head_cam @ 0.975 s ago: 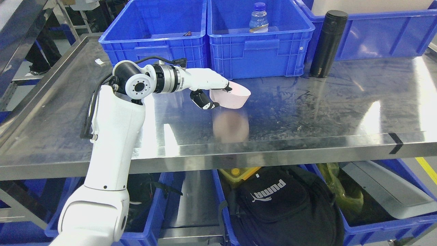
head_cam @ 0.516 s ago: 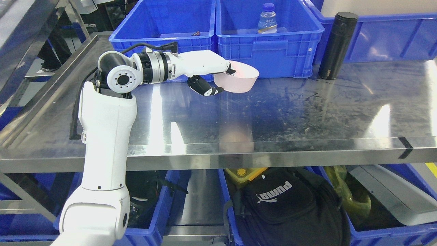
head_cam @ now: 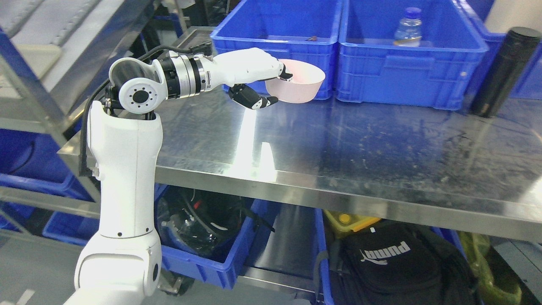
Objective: Stack pink IKEA bowl on shelf middle layer
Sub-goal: 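Hold the pink bowl in the left hand while driving to the other shelf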
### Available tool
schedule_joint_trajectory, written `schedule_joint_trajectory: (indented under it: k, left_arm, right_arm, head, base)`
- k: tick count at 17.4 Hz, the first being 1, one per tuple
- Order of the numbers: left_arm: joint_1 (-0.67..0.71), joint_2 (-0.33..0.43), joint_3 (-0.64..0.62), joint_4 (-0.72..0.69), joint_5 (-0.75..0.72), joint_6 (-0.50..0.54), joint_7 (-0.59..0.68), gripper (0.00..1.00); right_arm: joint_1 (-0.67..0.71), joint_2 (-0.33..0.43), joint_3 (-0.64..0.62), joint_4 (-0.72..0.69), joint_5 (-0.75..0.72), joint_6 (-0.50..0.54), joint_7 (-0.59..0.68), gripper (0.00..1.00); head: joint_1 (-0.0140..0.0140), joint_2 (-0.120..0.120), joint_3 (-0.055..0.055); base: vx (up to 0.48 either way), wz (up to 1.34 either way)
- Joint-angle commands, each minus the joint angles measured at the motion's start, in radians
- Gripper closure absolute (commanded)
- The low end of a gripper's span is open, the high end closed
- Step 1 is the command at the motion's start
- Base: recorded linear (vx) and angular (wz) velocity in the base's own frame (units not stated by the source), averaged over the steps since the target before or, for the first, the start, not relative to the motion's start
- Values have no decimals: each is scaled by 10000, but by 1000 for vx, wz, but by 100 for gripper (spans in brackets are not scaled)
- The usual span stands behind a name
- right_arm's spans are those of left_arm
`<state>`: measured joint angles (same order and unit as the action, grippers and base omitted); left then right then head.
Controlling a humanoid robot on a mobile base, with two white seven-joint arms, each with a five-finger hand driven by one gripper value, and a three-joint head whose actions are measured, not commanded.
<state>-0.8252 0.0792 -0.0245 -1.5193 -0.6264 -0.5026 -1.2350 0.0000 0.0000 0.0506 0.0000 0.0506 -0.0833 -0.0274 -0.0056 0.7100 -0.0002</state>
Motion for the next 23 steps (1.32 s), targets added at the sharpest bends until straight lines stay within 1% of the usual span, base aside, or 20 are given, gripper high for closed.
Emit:
schedule_joint_trajectory:
  k: [1, 6, 10, 14, 16, 19, 23]
  left_arm:
    - [60, 67, 337, -515, 52, -51, 16, 100]
    - [153, 67, 383, -776, 67, -82, 16, 99]
    - [414, -71, 383, -807, 67, -82, 47, 99]
    - [490, -55, 521, -807, 67, -112, 78, 99]
    - [735, -86, 522, -807, 67, -357, 93, 99]
    - [766, -194, 537, -807, 67, -404, 93, 99]
    - [1027, -163, 996, -792, 67, -619, 108, 99]
  right_arm:
    - [214, -175, 0, -175, 0, 4, 13, 0]
    - [214, -175, 0, -175, 0, 4, 13, 0]
    - [214, -175, 0, -175, 0, 4, 13, 0]
    - [214, -175, 0, -175, 0, 4, 13, 0]
    - [214, -175, 0, -175, 0, 4, 13, 0]
    - [214, -175, 0, -175, 0, 4, 13, 0]
    - [214, -175, 0, -175, 0, 4, 13, 0]
  head:
    - [0, 0, 0]
    - [0, 2, 0]
    - [0, 6, 0]
    - [0, 7, 0]
    - [0, 7, 0]
    - [0, 10, 0]
    - [0, 11, 0]
  base:
    - [-8, 755]
    - [-3, 881]
    - [9, 984]
    - [5, 859]
    - [21, 702]
    - [19, 656]
    - [38, 686]
